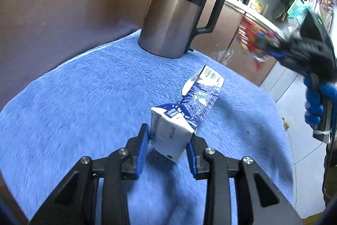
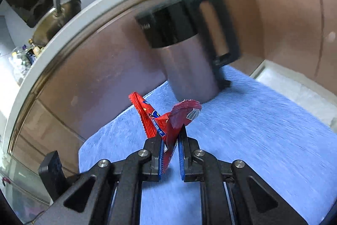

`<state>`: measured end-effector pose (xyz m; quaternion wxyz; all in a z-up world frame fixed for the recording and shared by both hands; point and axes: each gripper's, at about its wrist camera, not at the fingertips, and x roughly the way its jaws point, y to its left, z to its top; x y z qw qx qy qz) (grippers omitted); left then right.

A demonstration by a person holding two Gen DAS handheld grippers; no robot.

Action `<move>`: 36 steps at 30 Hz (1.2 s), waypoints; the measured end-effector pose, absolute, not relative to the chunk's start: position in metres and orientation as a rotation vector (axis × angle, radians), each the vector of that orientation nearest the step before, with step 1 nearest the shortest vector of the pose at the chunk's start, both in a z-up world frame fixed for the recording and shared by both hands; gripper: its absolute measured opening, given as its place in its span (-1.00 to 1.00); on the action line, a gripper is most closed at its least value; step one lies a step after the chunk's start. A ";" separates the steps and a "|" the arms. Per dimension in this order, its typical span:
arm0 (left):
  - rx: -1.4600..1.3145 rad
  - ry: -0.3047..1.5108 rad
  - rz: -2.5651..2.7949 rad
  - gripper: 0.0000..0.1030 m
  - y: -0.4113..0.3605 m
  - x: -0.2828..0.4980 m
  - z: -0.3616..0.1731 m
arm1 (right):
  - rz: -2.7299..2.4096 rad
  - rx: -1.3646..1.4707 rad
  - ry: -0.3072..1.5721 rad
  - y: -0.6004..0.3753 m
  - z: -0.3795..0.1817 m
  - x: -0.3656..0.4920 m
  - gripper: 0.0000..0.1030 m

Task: Collect trash
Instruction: 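Carry the carton and red wrapper with both tools over the trash bin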

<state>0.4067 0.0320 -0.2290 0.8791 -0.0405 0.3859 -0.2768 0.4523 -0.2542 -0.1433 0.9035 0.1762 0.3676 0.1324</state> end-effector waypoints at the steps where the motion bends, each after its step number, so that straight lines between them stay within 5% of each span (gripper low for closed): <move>1: -0.091 0.797 -0.572 -0.40 0.034 0.400 -0.224 | 0.264 0.358 0.749 -0.261 -0.138 0.438 -0.78; 22: -0.017 0.501 -0.764 -0.40 -0.028 0.240 -0.063 | -0.114 0.376 0.437 -0.401 -0.065 0.111 -0.75; 36: 0.212 0.697 -1.039 -0.40 -0.258 0.193 -0.120 | -0.389 0.583 0.593 -0.500 -0.198 0.054 -0.69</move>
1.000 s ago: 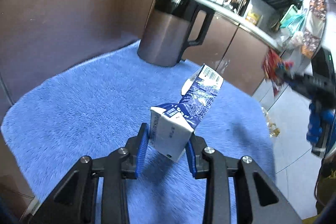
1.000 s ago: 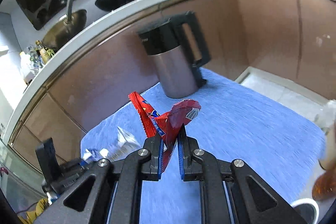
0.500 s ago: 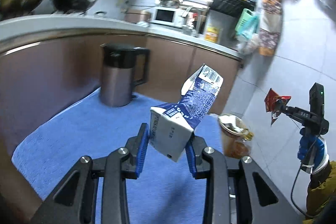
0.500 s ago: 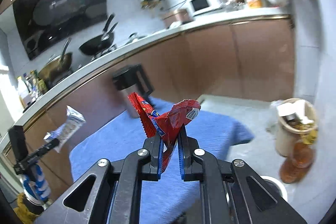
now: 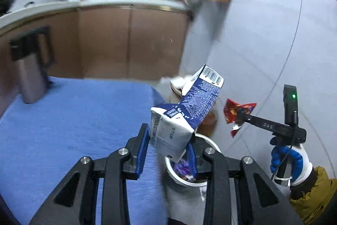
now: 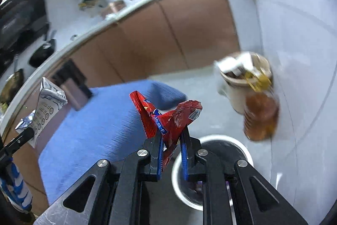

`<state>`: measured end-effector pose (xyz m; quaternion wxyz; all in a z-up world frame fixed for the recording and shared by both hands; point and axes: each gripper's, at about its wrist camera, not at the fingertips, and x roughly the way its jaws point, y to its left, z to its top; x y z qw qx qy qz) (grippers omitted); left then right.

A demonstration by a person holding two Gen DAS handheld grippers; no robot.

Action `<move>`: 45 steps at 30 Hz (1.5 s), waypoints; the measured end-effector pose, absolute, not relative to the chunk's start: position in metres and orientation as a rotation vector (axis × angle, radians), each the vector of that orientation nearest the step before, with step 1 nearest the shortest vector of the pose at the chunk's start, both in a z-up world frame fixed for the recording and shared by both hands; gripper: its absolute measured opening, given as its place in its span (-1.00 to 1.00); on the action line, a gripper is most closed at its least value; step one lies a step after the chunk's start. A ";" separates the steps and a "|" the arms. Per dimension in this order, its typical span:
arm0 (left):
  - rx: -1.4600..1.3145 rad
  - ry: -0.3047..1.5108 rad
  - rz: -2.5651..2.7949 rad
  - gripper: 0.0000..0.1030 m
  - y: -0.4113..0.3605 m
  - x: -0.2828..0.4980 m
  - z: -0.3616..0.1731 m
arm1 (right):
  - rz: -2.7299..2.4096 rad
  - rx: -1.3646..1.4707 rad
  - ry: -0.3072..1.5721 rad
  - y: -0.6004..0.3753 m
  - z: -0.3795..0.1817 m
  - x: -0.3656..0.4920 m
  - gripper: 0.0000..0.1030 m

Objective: Collect trash

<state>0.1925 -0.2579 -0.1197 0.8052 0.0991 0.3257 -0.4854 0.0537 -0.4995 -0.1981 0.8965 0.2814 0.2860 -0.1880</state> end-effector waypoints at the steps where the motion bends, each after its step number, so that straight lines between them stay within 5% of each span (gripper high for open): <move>1: 0.230 0.720 -1.046 -0.40 -0.272 0.191 -0.128 | -0.401 0.600 0.609 -0.505 -0.209 0.054 -0.69; 12: 0.382 0.897 -1.077 -0.38 -0.386 0.181 -0.207 | -0.477 0.708 0.752 -0.544 -0.312 0.054 -0.64; 14: 0.392 0.924 -1.088 -0.38 -0.399 0.181 -0.214 | -0.499 0.709 0.785 -0.548 -0.326 0.053 -0.44; 16: 0.388 0.954 -1.109 -0.38 -0.406 0.178 -0.222 | -0.515 0.710 0.805 -0.550 -0.336 0.052 0.01; 24: 0.372 0.928 -1.115 -0.32 -0.386 0.171 -0.213 | -0.528 0.728 0.819 -0.552 -0.346 0.047 0.10; 33: 0.278 0.797 -0.951 0.05 -0.334 0.182 -0.172 | -0.519 0.628 0.750 -0.525 -0.295 0.055 0.30; 42: 0.206 0.623 -0.624 0.08 -0.224 0.180 -0.128 | -0.415 0.417 0.636 -0.449 -0.206 0.086 0.63; 45: 0.170 0.564 -0.502 0.24 -0.181 0.175 -0.113 | -0.341 0.320 0.586 -0.406 -0.173 0.100 0.72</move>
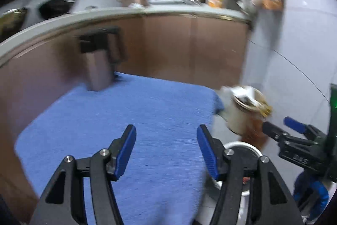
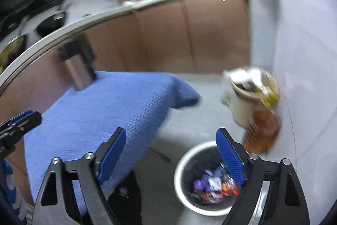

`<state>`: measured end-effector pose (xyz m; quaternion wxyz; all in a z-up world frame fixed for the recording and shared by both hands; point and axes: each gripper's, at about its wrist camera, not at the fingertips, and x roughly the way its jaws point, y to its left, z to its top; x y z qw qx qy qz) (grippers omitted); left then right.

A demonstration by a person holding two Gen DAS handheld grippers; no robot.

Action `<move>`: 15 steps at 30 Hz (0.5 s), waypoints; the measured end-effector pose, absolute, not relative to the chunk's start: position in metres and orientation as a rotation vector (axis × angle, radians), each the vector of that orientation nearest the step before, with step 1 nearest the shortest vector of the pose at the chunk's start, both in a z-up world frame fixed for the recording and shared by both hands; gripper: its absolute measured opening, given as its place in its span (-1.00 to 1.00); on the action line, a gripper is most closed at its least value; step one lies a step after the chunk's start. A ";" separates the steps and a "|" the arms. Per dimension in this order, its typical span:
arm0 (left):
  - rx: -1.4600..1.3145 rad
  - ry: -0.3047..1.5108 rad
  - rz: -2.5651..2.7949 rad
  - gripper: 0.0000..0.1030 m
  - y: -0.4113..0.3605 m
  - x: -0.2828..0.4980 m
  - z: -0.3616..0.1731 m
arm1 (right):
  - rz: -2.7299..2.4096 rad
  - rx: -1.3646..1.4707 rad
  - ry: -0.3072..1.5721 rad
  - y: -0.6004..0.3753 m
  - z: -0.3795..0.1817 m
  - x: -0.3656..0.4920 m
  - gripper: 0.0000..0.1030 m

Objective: Collect trash

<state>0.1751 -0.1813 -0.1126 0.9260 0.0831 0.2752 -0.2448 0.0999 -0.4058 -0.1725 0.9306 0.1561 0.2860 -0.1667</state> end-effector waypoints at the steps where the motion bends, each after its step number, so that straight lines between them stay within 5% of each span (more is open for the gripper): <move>1: 0.158 0.540 -0.459 0.36 -0.167 0.172 -0.107 | -0.319 0.295 0.569 -0.394 -0.164 0.103 0.77; 15: 0.092 0.291 -0.093 0.63 -0.056 0.107 -0.056 | -0.139 0.035 0.326 -0.239 -0.073 0.086 0.99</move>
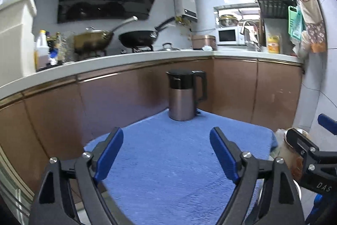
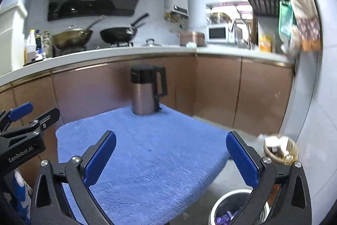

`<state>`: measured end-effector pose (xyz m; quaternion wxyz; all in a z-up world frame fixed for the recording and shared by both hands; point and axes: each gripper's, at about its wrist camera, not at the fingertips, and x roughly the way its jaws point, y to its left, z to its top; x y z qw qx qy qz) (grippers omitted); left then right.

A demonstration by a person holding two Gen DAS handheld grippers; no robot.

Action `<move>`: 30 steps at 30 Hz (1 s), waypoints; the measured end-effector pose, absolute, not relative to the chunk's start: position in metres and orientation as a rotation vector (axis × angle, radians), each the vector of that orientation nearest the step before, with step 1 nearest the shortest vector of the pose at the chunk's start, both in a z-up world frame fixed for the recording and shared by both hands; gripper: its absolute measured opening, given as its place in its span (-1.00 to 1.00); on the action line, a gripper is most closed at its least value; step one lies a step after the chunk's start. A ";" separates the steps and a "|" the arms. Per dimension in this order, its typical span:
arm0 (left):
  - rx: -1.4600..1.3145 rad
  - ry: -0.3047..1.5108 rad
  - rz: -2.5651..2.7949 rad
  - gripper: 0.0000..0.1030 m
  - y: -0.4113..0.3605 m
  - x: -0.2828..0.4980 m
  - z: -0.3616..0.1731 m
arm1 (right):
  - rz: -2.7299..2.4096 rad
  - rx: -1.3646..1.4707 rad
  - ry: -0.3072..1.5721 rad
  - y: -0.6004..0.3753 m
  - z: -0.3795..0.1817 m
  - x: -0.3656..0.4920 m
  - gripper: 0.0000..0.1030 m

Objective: Collect trash

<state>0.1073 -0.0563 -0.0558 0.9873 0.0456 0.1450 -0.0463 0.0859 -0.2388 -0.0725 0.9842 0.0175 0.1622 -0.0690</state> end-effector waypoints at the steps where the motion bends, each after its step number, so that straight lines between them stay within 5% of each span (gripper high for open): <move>1: 0.089 0.288 -0.084 0.64 -0.053 0.104 -0.054 | -0.138 0.029 0.317 -0.234 -0.070 0.083 0.99; 30: -0.012 0.212 -0.004 0.64 -0.017 0.075 -0.035 | -0.257 0.102 0.217 -0.244 -0.054 0.053 1.00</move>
